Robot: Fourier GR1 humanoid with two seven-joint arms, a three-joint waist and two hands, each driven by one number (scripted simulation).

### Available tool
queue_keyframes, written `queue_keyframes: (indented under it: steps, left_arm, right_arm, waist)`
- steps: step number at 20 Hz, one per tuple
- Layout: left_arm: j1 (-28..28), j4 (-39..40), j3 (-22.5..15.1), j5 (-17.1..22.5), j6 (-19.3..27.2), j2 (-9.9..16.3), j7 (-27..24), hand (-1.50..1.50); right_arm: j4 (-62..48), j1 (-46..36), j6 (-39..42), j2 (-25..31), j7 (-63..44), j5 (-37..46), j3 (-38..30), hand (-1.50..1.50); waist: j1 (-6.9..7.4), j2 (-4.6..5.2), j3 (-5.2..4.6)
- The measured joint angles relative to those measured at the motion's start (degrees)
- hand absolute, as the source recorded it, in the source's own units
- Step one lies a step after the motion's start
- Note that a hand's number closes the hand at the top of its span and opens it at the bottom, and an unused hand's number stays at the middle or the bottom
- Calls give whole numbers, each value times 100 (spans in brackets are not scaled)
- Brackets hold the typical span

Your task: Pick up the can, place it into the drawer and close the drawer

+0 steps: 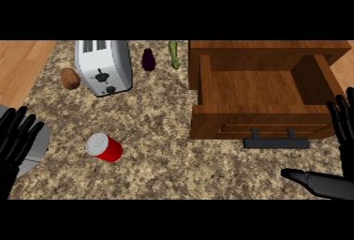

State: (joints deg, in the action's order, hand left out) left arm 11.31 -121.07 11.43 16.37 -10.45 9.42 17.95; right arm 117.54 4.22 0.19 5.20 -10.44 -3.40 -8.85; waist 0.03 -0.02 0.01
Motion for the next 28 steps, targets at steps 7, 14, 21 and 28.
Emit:
queue_keyframes:
  steps: [7,14,21,28]
  left_arm:
    - [89,758,-461,-884,8,-431,-654,-150]
    - [251,1636,-600,-1482,10,-654,-1622,-150]
    - [29,2817,-429,-1750,199,-738,-2448,-150]
    - [-404,4034,-205,-1765,319,-660,-3048,-150]
  right_arm:
    - [253,300,150,-9,83,-133,-125,-150]
    - [483,413,159,-122,41,-55,-64,-150]
    - [688,507,286,-20,-105,-245,-334,-150]
    - [976,495,297,-43,-383,-309,-411,-150]
  waist:
    - [-14,-1,-1]
    - [-10,-1,-2]
    - [-19,0,-2]
    - [-20,1,-3]
